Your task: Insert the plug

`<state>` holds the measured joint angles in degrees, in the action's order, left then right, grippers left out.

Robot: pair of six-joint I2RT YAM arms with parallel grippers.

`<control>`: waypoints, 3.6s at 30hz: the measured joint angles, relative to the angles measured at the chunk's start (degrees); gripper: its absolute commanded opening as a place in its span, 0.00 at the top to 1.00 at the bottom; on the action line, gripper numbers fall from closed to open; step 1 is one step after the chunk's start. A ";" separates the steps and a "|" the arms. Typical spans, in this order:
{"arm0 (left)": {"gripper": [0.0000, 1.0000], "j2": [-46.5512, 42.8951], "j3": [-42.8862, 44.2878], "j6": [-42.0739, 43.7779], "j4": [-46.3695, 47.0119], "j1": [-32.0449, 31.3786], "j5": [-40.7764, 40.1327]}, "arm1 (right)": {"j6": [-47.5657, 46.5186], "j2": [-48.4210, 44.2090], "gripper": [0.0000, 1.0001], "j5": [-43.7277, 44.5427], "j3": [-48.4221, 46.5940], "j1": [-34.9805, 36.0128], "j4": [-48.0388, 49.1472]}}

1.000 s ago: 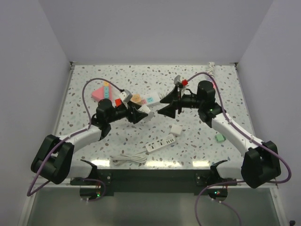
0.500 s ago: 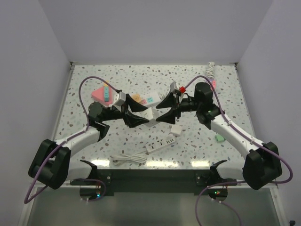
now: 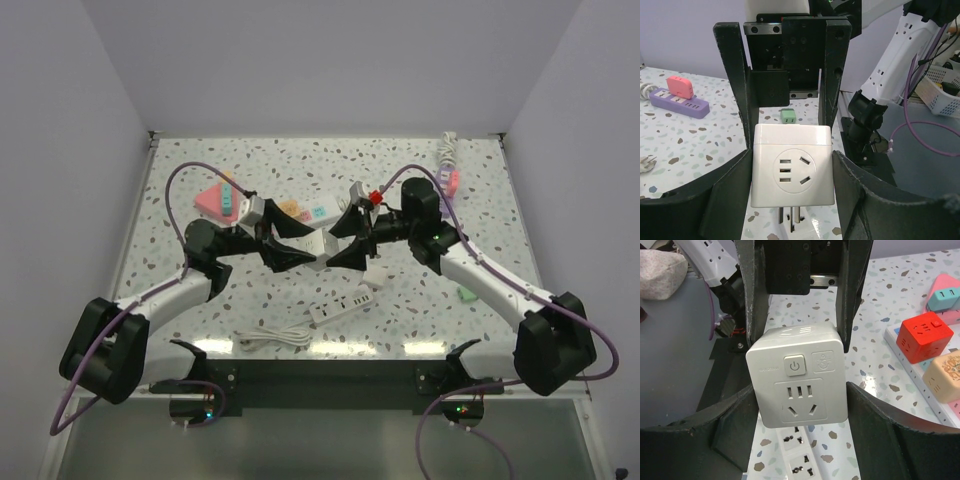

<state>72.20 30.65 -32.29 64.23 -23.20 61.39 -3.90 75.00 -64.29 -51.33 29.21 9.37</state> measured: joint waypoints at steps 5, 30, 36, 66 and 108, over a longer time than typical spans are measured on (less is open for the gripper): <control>1.00 -0.20 -0.02 -0.17 0.37 0.00 0.39 | 0.22 0.72 0.30 -0.66 -0.20 0.74 0.94; 0.09 1.31 1.42 5.62 -7.30 1.64 -7.78 | 4.68 4.94 1.00 8.35 -3.76 0.17 -2.38; 0.00 1.57 1.49 7.02 -9.79 4.96 -12.85 | 6.91 8.17 1.00 13.97 -6.47 -1.92 -6.29; 0.00 1.73 1.90 13.99 -32.13 8.94 -52.28 | 13.33 36.81 1.00 55.19 -34.53 0.24 -24.65; 0.00 2.32 2.16 14.53 -32.63 8.94 -51.67 | 16.37 40.00 1.00 64.24 -37.31 4.09 -23.41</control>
<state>74.52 32.82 -17.76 31.59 -14.26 9.72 12.47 115.00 -0.05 -88.64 33.30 -14.04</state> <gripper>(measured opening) 0.997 0.654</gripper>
